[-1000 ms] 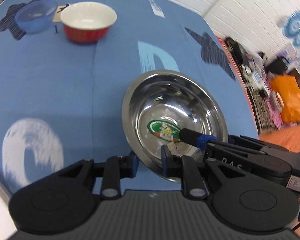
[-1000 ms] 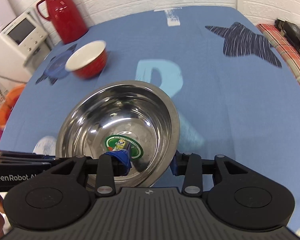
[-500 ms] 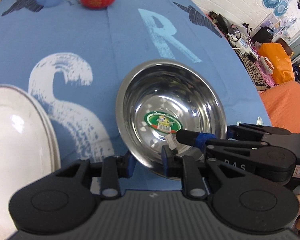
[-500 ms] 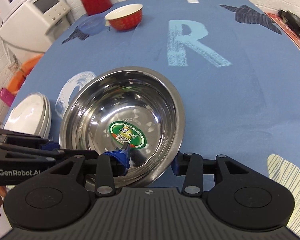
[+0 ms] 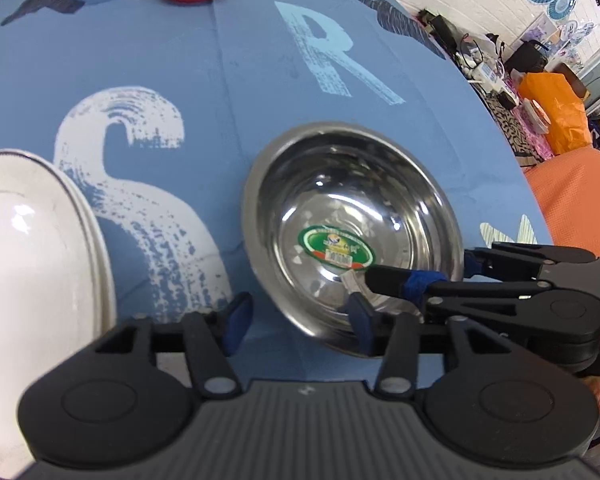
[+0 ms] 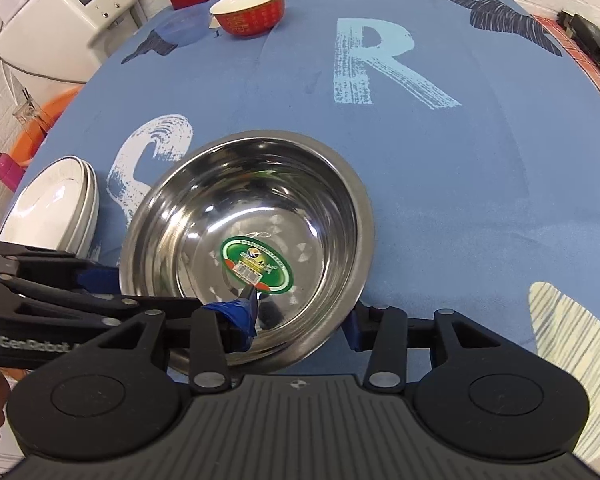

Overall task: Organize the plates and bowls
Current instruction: 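Carry the steel bowl beside the plate stack and open both tools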

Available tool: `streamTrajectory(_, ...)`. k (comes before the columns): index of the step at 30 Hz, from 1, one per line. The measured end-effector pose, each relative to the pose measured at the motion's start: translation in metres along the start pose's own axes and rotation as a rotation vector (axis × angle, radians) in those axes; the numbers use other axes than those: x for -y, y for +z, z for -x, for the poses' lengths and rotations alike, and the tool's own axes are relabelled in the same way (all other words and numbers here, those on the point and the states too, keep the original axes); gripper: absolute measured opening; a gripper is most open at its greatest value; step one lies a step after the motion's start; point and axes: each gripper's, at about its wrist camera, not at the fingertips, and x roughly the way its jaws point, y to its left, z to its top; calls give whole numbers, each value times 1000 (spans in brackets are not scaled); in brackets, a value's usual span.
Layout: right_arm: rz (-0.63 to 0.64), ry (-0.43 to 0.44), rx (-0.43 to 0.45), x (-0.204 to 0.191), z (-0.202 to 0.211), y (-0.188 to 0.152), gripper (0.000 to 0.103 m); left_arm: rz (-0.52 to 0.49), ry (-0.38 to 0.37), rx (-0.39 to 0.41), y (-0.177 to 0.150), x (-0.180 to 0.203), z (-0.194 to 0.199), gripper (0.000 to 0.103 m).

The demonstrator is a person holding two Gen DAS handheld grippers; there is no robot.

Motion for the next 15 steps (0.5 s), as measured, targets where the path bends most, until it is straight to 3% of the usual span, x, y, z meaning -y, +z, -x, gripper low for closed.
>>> streamTrajectory(7,-95,-12,45,22,26,2,30,-23,-42,-3,9,-5,39,56)
streamTrajectory(11,-126,-45,130,37,48,10,31,-45,-17,119,24,-18,83,60)
streamTrajectory(15,-172,-13,104,48,44,33,31,7,34,206,54,-45,109,61)
